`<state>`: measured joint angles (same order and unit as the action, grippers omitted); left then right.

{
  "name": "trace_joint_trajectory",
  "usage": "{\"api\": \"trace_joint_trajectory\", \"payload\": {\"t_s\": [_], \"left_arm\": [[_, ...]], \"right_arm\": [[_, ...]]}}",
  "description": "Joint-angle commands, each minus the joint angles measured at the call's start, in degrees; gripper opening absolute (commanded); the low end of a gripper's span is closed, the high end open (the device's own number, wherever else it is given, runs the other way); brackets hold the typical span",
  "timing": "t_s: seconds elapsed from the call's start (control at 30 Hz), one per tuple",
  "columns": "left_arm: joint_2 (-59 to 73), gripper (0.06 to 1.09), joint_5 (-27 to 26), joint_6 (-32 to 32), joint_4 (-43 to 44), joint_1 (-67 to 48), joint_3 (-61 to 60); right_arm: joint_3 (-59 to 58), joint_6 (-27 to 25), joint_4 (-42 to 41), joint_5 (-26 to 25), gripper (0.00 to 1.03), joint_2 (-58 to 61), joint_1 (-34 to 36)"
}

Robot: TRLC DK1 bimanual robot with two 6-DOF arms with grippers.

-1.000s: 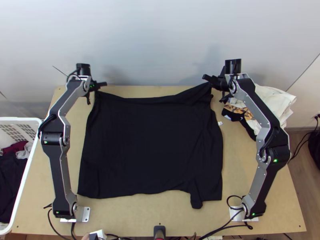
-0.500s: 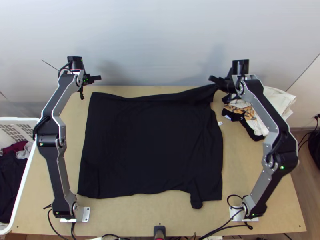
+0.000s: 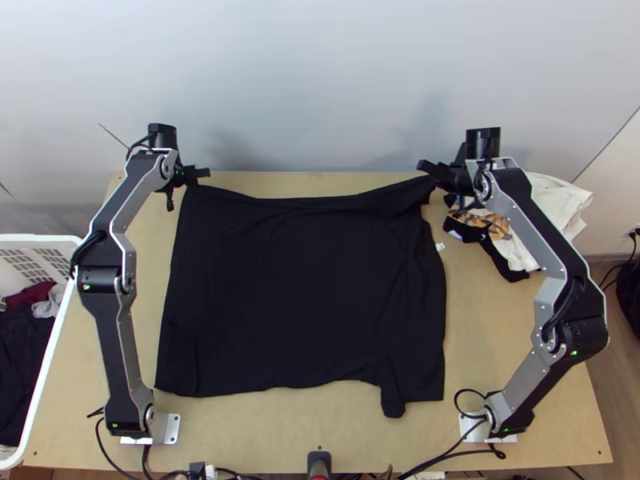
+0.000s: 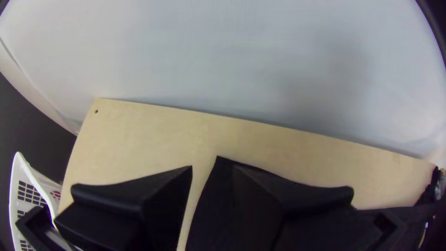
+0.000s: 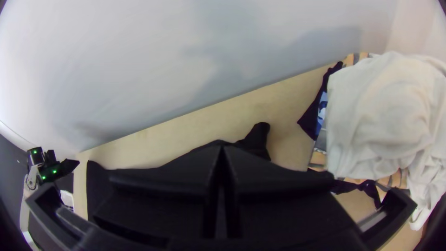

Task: Fold the t-shirt

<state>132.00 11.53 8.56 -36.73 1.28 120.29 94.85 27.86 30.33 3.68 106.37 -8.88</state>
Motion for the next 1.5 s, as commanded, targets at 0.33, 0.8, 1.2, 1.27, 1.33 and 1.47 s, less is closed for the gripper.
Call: {"api": "trace_joint_trajectory", "payload": {"t_s": [0.33, 0.8, 1.2, 1.27, 1.33, 1.47], "left_arm": [[9.0, 0.7, 0.5, -0.6, -4.4, -1.1, 8.6], [10.7, 0.69, 1.7, -0.6, -1.3, -1.1, 8.6], [11.4, 0.15, 1.7, -1.3, -2.3, -1.4, 8.3], [11.3, 0.1, 1.7, -1.8, -3.3, -1.4, 8.3], [10.6, 0.1, 1.7, -1.8, -4.5, -1.4, 8.3], [6.1, 0.1, 1.7, -1.8, -4.0, -1.4, 8.3]], "right_arm": [[3.5, 0.1, -0.5, 0.0, 0.03, 3.9, -1.0], [2.4, 0.0, -0.1, -0.1, 0.03, 3.1, -1.1], [1.7, 0.0, 0.0, -0.1, 0.03, 2.2, -1.0], [1.8, 0.0, 0.1, -0.1, 0.03, 2.0, -1.0], [2.1, 0.0, 0.1, -0.1, 0.03, 1.9, -1.0], [2.9, 0.4, 0.3, 0.0, 0.03, 1.9, -1.0]]}}
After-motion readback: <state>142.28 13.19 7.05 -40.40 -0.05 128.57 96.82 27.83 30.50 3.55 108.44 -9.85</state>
